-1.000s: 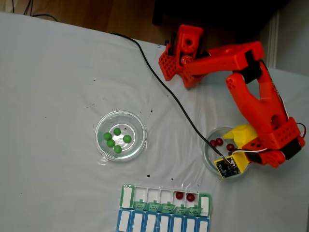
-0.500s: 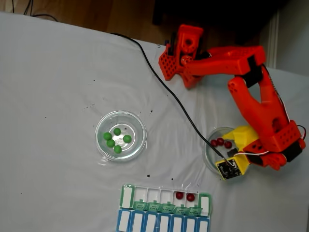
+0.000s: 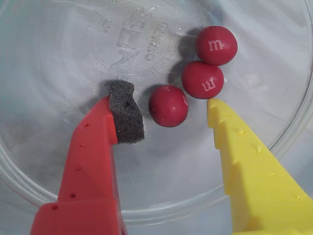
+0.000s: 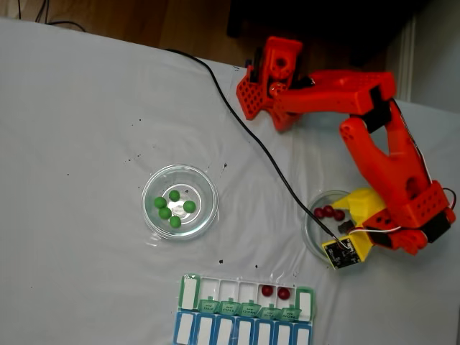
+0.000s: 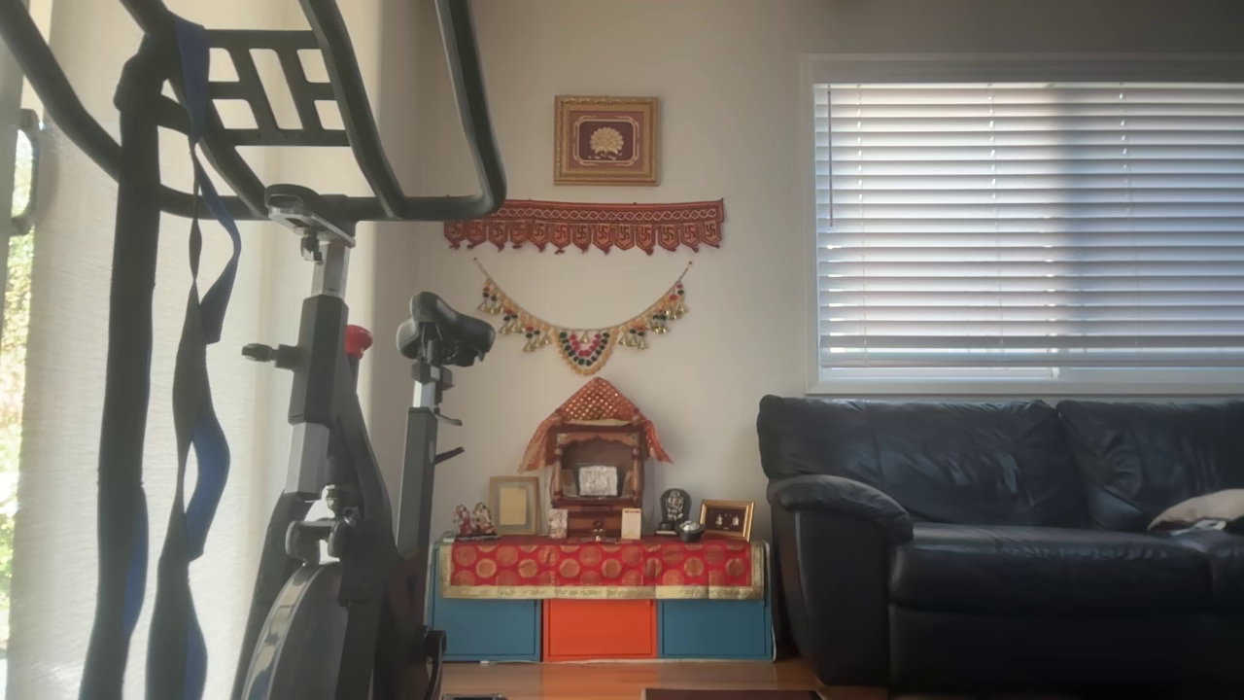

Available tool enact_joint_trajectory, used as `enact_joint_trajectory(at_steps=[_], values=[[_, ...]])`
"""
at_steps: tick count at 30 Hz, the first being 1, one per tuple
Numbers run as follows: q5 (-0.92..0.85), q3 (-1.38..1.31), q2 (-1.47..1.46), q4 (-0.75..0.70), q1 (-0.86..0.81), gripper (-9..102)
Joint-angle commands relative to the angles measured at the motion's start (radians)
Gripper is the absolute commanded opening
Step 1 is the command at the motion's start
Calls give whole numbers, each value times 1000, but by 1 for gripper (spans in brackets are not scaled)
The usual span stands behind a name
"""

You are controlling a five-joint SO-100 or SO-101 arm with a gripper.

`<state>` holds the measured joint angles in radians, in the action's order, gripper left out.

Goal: Sort medicines into box.

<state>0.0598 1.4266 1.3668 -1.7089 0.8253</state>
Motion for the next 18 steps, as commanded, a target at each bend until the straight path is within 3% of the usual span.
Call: enact_joint_trajectory(at_steps=[1,18], values=[[0,6,-2,-34,72,21],[-2,8,-23,-34,74,7]])
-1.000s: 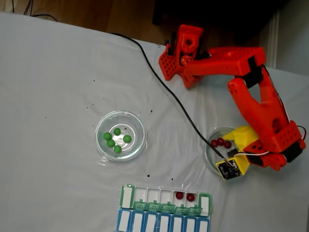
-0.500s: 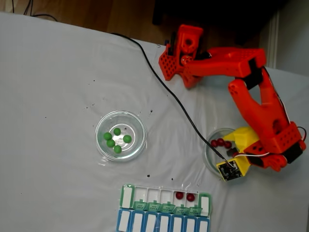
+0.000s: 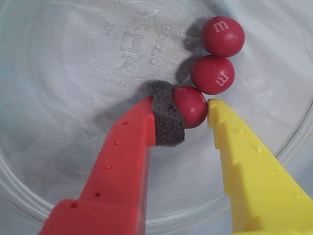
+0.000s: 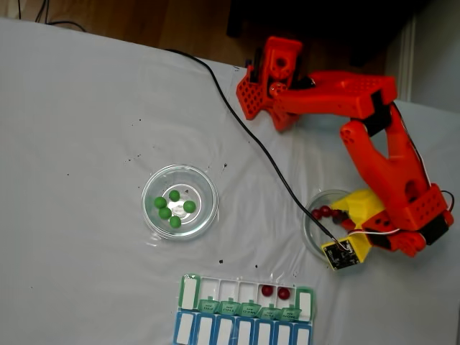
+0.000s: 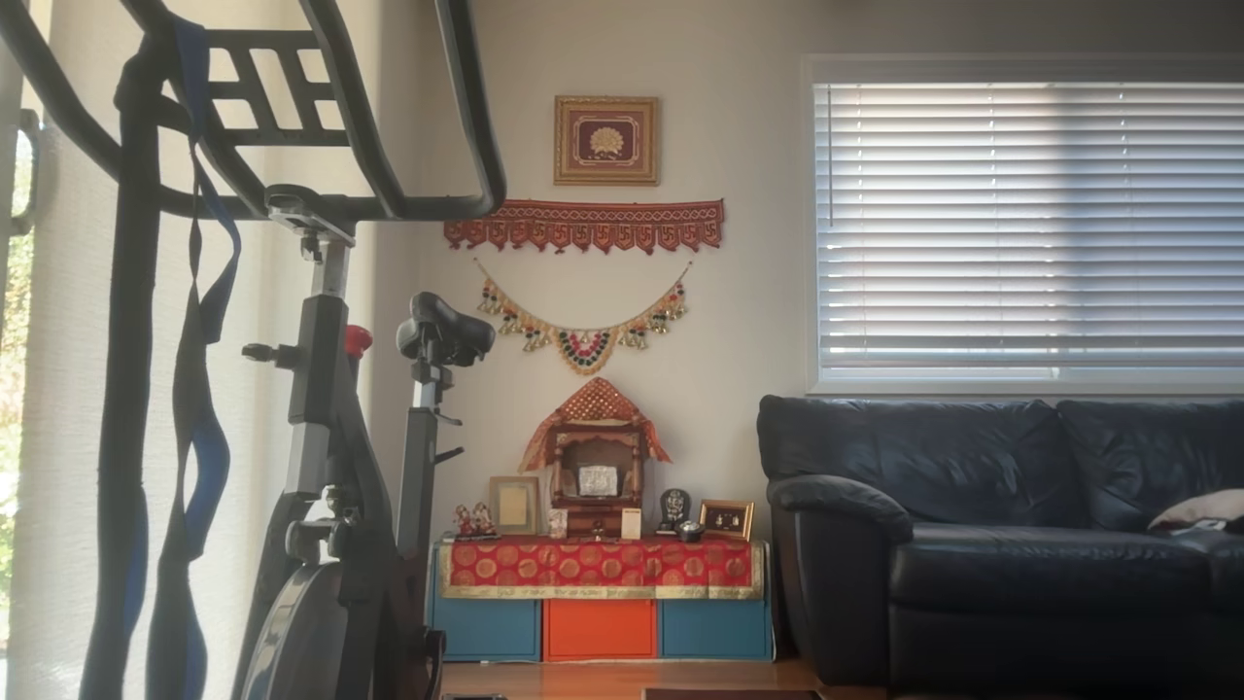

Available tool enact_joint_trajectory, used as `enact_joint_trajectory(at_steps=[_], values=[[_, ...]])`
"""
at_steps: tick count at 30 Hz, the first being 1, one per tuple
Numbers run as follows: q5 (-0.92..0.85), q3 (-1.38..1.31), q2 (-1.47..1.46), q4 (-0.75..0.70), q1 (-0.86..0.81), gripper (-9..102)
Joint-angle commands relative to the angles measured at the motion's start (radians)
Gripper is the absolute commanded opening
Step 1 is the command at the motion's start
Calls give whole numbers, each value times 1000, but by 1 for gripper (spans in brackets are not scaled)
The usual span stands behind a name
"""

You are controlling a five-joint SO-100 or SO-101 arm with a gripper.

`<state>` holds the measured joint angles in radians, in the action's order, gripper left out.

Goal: Sort medicines into box.

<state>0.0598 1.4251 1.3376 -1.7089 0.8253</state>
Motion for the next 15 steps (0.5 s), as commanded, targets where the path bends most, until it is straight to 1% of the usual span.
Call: enact_joint_trajectory(at_steps=[1,4,10,15], values=[[-3,9,6,-34,75,5],[-9,11,6,-34,75,1],[-15,9,17,-34,67,1],[-18,-31,41,-29,25,1]])
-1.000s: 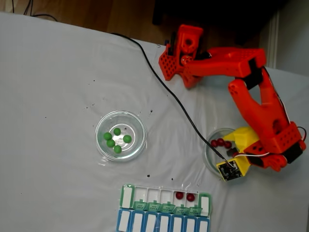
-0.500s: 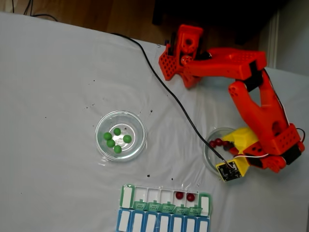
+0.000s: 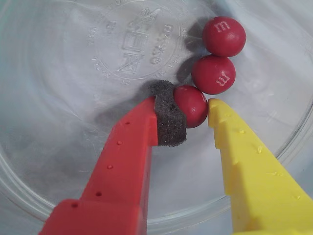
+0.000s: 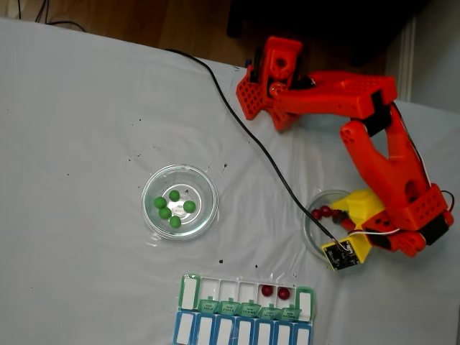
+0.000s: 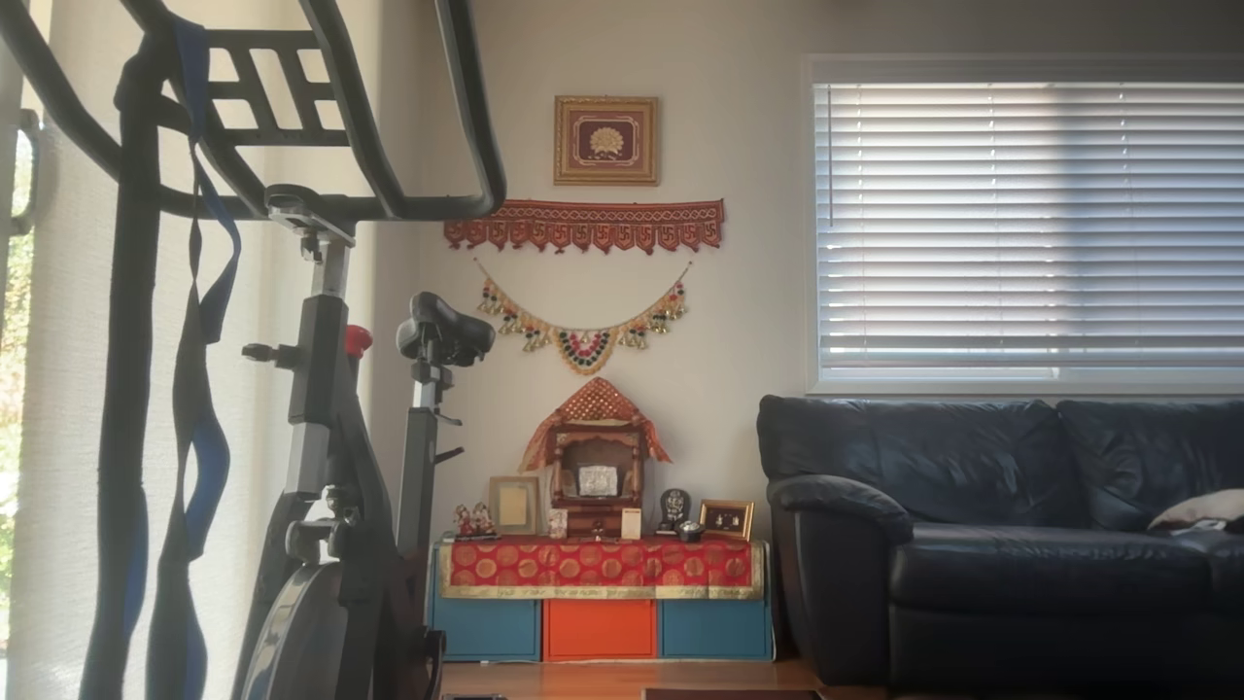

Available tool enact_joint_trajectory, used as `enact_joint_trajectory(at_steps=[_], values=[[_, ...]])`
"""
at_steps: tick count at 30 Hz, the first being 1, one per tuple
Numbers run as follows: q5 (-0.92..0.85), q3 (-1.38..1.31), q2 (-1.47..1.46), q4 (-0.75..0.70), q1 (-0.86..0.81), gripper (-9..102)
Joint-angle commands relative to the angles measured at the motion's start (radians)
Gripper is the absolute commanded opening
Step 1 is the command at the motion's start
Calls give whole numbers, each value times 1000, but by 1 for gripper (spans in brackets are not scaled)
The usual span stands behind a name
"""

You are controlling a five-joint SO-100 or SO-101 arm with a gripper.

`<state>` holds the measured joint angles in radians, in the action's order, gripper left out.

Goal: Sort medicines into box.

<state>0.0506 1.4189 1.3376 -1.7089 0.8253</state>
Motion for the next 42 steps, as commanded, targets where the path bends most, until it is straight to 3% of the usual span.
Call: enact_joint_trajectory(at_steps=[1,6,13,31,42], values=[[-15,-43,44,-38,14,1],[-32,-107,75,-92,-40,1],[-46,-115,147,-17,-118,1],[-104,-430,322,-112,-344,1],[-183,-687,212,-149,-546,1]])
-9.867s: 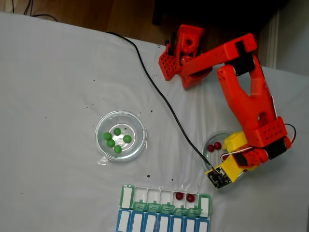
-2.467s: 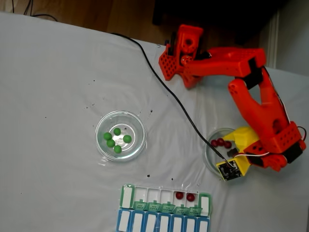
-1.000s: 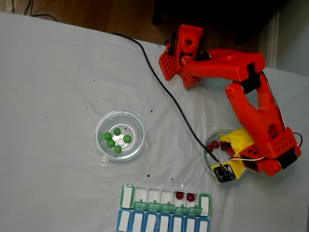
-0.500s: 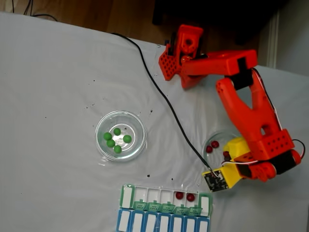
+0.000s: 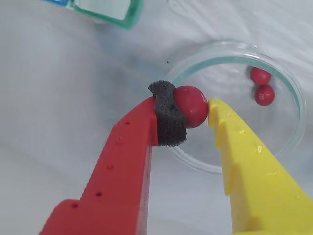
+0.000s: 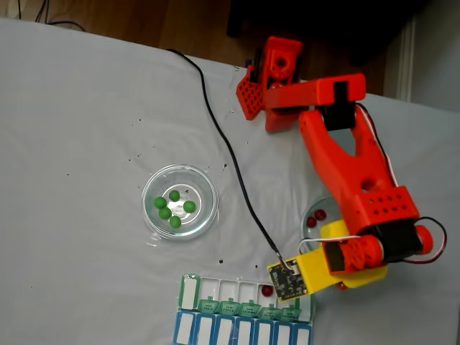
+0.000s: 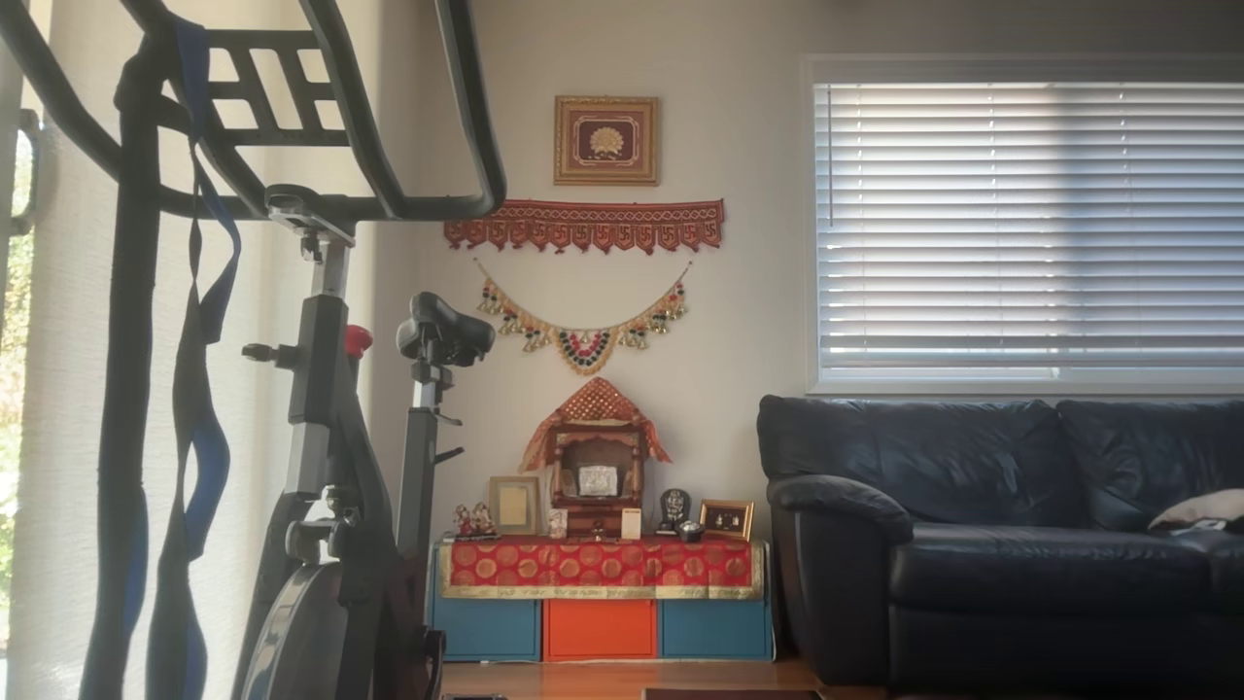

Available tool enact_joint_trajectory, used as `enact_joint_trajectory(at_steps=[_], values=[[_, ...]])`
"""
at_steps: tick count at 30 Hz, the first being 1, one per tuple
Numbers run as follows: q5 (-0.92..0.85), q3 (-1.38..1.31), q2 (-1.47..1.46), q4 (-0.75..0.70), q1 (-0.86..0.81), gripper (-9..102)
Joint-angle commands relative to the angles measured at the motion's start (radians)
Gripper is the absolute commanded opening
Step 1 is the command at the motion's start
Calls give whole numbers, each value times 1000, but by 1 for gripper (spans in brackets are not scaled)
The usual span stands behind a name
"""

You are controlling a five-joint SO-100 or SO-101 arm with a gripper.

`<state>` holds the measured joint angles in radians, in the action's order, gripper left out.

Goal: Sort medicines into box.

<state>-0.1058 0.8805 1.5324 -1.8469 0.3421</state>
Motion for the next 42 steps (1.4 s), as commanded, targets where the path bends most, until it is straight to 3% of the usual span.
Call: enact_joint_trajectory(at_steps=[1,15,21,42], values=[[-34,-179,-8,-21,-84,1],[-138,-207,-164,-35,-276,1],[-109,-449,-350,-60,-322,1],[-106,-678,-535,-60,-333,1]])
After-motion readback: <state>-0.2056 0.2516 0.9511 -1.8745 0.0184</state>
